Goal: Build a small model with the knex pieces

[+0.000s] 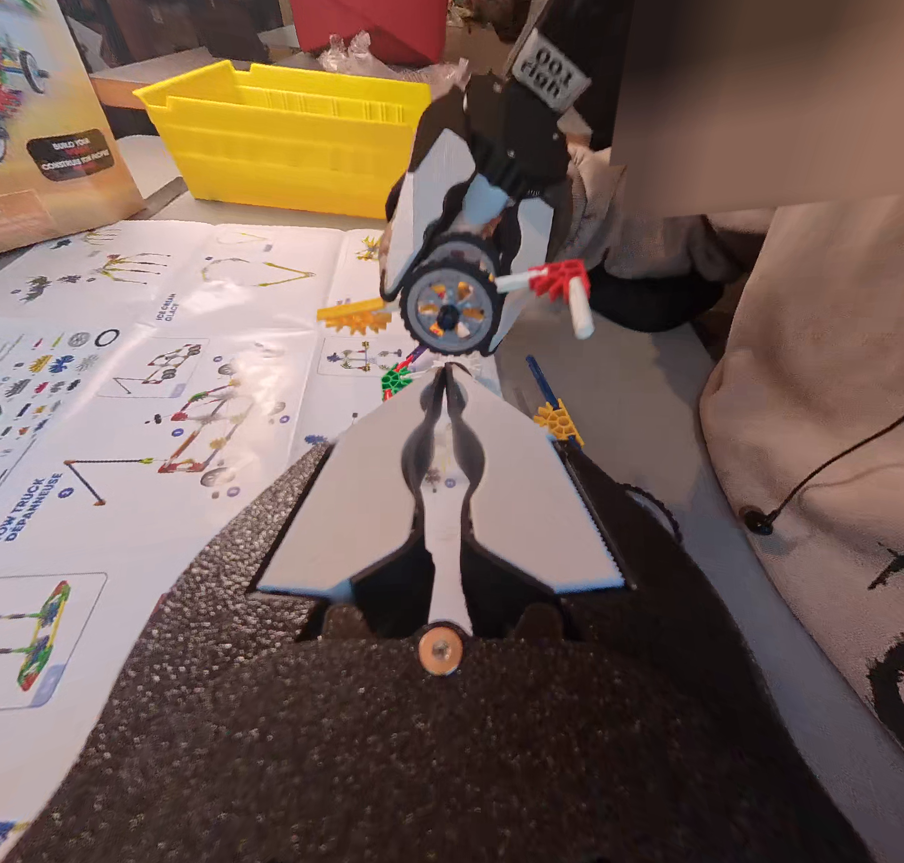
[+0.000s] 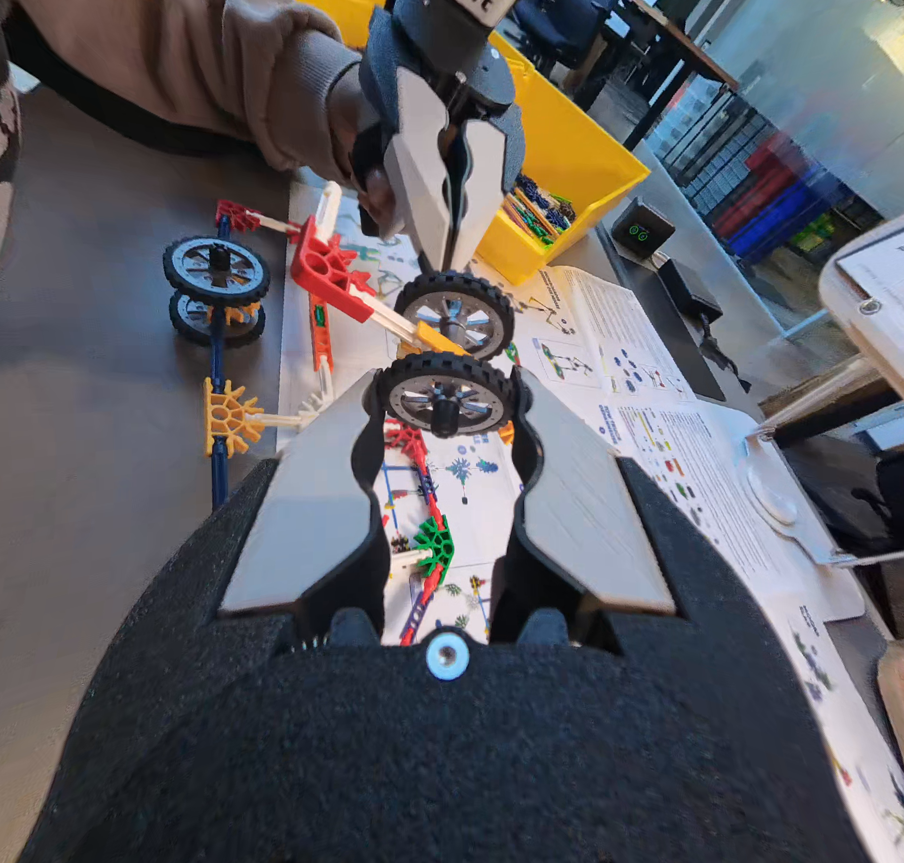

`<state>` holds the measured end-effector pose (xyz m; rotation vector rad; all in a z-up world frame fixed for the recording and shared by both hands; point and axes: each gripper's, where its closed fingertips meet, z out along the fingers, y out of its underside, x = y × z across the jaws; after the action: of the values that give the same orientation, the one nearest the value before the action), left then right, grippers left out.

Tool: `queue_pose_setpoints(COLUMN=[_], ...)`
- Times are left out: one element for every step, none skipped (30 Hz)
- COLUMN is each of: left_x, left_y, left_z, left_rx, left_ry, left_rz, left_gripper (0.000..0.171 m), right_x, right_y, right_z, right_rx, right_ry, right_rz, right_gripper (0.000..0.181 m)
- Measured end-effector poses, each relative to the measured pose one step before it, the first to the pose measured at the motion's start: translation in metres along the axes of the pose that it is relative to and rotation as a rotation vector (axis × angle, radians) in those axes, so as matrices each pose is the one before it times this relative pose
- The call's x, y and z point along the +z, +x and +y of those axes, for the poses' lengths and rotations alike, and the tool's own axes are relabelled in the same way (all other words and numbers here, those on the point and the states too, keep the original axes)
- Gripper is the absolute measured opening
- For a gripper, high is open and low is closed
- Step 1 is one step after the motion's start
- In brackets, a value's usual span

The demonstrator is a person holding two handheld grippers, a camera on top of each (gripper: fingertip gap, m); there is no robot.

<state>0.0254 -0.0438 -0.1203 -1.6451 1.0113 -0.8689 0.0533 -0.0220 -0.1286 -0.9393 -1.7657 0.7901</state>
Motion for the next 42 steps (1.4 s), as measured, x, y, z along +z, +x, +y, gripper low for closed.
queue_pose_setpoints(left_x=[-0.00199,-0.00151,0.00064,0.00225,0.00314,0.00317,0.00314,0.00262,0.00193,0.00126,0.00123,0.00117,0.00106,0.00079,0.00014,0.00006,-0.00002,-0.00014,-0.00018,-0.00019,-0.00013,-0.00037,-0.00037,-0.00046,-0.00037,-0.00042,-0.00072,-0.00041,-0.0002,-0.00003,-0.00015,-0.00007,-0.00014,0.00024,0.00025,0.00021,0.0002,0.0002,0.00006,-0.00002,0.00026,0.00057], left_y=[-0.00034,-0.00028,0.00051,0.00109,0.00245,0.0032,0.00234,0.0015,0.00187,0.00274,0.00196,0.00105,0.00109,0.00181,0.00099,0.00011,0.00033,0.00027,0.00014,0.0002,0.00015,0.00026,-0.00018,-0.0002,-0.00012,-0.00029,-0.00035,0.00005,0.00023,0.00007,0.00002,0.00002,-0.0004,-0.0004,-0.00016,-0.00009,0.00002,-0.00008,-0.00032,-0.00042,-0.00041,0.00003], left_z=[-0.00609,-0.00469,0.00008,0.00241,0.00124,0.00025,0.00084,0.00123,0.00016,-0.00116,-0.00034,0.00053,0.0002,-0.00069,-0.00095,-0.00017,-0.00017,-0.00058,-0.00083,-0.00082,-0.00083,-0.00064,-0.00035,-0.00028,0.00013,0.00011,0.00035,0.00026,0.00037,0.0009,0.00055,0.00059,0.00097,0.0013,0.00147,0.00123,0.00128,0.00151,0.00125,0.00115,0.00132,0.00174], left_rx=[-0.0352,-0.0266,-0.0064,0.0072,0.0069,-0.0017,-0.0012,0.0081,0.0085,0.0027,0.0059,0.016,0.0168,0.0124,0.0112,0.019,0.0229,0.0283,0.0312,0.0296,0.0271,0.0244,0.0209,0.0166,0.013,0.0109,0.0076,0.0046,0.0032,0.0046,0.0028,-0.0026,-0.0015,-0.0016,-0.0036,-0.0034,-0.0044,-0.0033,-0.0052,-0.0081,-0.0094,-0.0113], left_ry=[0.03585,0.02818,0.00073,-0.01265,-0.00633,-0.00143,-0.00831,-0.01084,-0.00442,0.00194,-0.00348,-0.00978,-0.00801,-0.00262,-0.00215,-0.0069,-0.00801,-0.00788,-0.00803,-0.01051,-0.0109,-0.01151,-0.01123,-0.00847,-0.00813,-0.00631,-0.00534,-0.00389,-0.00368,-0.00512,-0.00304,-0.00186,-0.00206,-0.0024,-0.00167,0.00026,-0.00066,-0.00296,-0.00118,0.00173,0.00235,0.00124], left_rz=[0.0221,0.0113,0.0007,-0.0055,0.0008,0.0085,0.0058,0.0002,0.0026,0.009,0.0028,-0.0055,-0.0067,-0.0007,-0.0048,-0.0107,-0.0119,-0.0149,-0.0182,-0.0183,-0.0168,-0.0127,-0.0119,-0.0101,-0.0076,-0.0069,-0.0045,-0.0008,-0.0002,-0.0008,-0.0004,0.0026,0.0002,0.0001,0.0018,0.0014,0.0032,0.0025,0.0032,0.0037,0.0046,0.0071], left_gripper=[0.0,0.007,0.01,0.012,0.013,0.014,0.015,0.015,0.014,0.012,0.01,0.008,0.007,0.007,0.007,0.007,0.007,0.007,0.006,0.006,0.007,0.006,0.007,0.006,0.007,0.007,0.007,0.007,0.007,0.007,0.007,0.007,0.007,0.007,0.007,0.007,0.007,0.007,0.007,0.007,0.007,0.007], right_x=[0.00023,-0.00014,0.00036,0.00086,0.00103,0.00122,0.00075,0.00038,0.00052,0.0006,0.00059,0.00066,0.00061,0.00034,-0.00014,-0.00016,0.00015,0.00018,0.00027,0.0003,0.0005,0.00075,0.00066,0.00048,0.0004,0.00031,0.00016,0.00022,0.00047,0.00027,0.00026,0.00007,0.00022,0.00013,0.00034,0.00014,0.0001,0.00021,0.00017,0.00013,0.00016,0.00024], right_y=[-0.00014,-0.00179,-0.00268,-0.00218,-0.00207,-0.0017,-0.00096,-0.00095,-0.00107,-0.00134,-0.00129,-0.00128,-0.00027,-0.00002,0.00047,0.00071,0.00024,0.00031,0.0004,0.00013,0.00039,0.00009,0.00039,0.00053,0.00015,0.00023,0.0001,-0.00016,-0.00035,-0.00026,-0.00028,-0.00046,-0.00016,-0.00019,-0.00056,-0.00029,-0.00063,-0.00049,-0.00019,0.00002,-0.00025,-0.00079], right_z=[0.00489,0.00196,-0.00059,-0.00222,-0.00279,-0.00249,-0.00221,-0.00136,-0.00105,-0.00091,-0.0016,-0.00149,-0.00087,-0.00097,-0.00014,-0.00053,0.00006,-0.00016,0.00007,0.00022,0.00043,0.00048,0.0001,-0.00005,0.00027,0.00071,0.00054,-0.00043,0.00022,0.00027,0.00018,-0.00006,0.00011,0.00055,0.00073,0.00043,0.00039,0.00052,0.00027,0.00052,0.00049,0.00112], right_rx=[-0.0035,-0.0004,-0.0107,-0.0176,-0.0129,-0.0084,-0.01,-0.0116,-0.0095,-0.008,-0.0094,-0.0111,-0.0137,-0.015,-0.0123,-0.0094,-0.0133,-0.015,-0.012,-0.0133,-0.0145,-0.0123,-0.0072,-0.0054,-0.0049,-0.0023,-0.0012,0.0012,-0.0026,-0.0064,-0.001,0.0055,0.0016,-0.0039,-0.0032,-0.0008,0.0,-0.0023,-0.0031,-0.0011,-0.003,-0.0045], right_ry=[-0.0085,0.0012,-0.0005,0.0002,0.0036,0.0047,0.0069,0.0027,0.0001,-0.0006,0.0037,0.0016,-0.0019,0.0012,-0.0009,0.0032,-0.0012,0.0007,-0.0007,-0.0009,-0.0018,-0.001,0.0016,0.0023,0.0003,-0.0019,0.0001,0.0048,-0.0022,-0.0018,-0.0006,0.002,0.0,-0.0038,-0.0044,-0.0013,-0.0015,-0.0032,-0.0029,-0.0031,-0.0035,-0.0058], right_rz=[0.0076,0.0001,-0.0002,0.0024,-0.0015,-0.0032,0.0002,0.0008,0.0012,0.0001,0.0006,0.0005,0.0051,0.0058,0.0077,0.0075,0.0073,0.0102,0.0088,0.0071,0.01,0.008,0.0081,0.0068,0.0027,0.0024,0.002,0.0012,0.0004,0.001,0.0001,-0.004,-0.0006,-0.0003,-0.0019,0.0003,-0.0022,-0.0012,0.0001,0.0001,-0.0003,-0.0026], right_gripper=[0.049,0.049,0.049,0.049,0.049,0.049,0.049,0.049,0.049,0.049,0.049,0.049,0.049,0.049,0.049,0.049,0.049,0.049,0.05,0.05,0.05,0.05,0.05,0.05,0.05,0.05,0.05,0.05,0.05,0.05,0.05,0.05,0.05,0.05,0.05,0.05,0.05,0.05,0.05,0.05,0.05,0.05])
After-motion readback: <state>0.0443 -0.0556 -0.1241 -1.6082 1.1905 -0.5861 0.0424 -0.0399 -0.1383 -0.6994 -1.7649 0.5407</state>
